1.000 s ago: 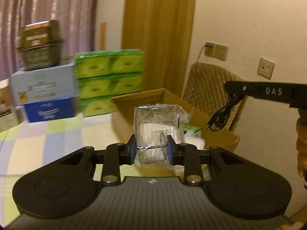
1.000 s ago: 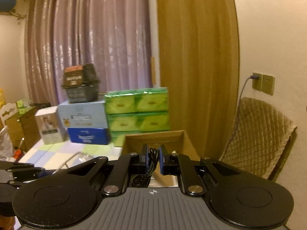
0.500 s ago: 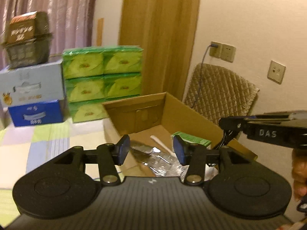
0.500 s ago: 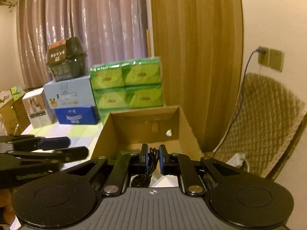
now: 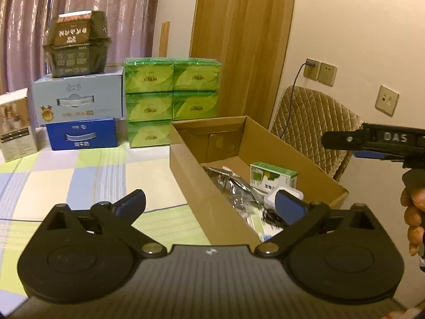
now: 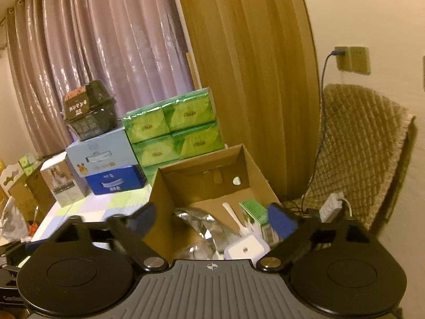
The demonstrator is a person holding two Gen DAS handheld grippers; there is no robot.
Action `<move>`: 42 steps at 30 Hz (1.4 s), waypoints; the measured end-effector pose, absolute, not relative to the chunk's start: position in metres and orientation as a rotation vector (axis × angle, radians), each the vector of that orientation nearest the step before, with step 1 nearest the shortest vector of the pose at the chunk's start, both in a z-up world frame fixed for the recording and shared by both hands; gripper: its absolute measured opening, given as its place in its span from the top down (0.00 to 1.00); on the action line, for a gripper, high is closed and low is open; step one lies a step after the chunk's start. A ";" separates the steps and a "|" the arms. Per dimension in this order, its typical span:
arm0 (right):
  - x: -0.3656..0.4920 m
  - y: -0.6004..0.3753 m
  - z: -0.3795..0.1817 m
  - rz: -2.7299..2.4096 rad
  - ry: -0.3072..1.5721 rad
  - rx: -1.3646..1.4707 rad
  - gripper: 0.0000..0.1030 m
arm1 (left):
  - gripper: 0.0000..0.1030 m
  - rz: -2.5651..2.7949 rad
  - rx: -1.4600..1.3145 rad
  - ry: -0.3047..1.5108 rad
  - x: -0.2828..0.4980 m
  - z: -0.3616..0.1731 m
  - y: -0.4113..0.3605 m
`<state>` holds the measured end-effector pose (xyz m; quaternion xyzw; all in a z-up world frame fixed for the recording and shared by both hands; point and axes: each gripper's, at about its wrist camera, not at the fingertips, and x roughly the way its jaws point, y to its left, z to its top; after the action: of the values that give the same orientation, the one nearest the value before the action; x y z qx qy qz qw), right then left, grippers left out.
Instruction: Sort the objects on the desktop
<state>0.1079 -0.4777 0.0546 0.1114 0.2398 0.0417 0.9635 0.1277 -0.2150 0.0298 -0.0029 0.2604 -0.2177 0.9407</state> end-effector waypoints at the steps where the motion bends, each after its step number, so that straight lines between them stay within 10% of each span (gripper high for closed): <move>1: 0.100 -0.476 0.056 0.084 0.489 0.223 0.03 | 0.01 -0.440 -0.002 0.530 0.121 0.033 -0.214; 42: -0.076 -0.433 0.076 0.030 0.614 0.127 0.02 | 0.01 -0.332 -0.067 0.693 -0.016 0.065 -0.204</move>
<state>-0.0760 -0.4331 0.0757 0.0622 0.3018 0.0145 0.9512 -0.0155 -0.2036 0.0649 -0.0324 0.3380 -0.1621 0.9265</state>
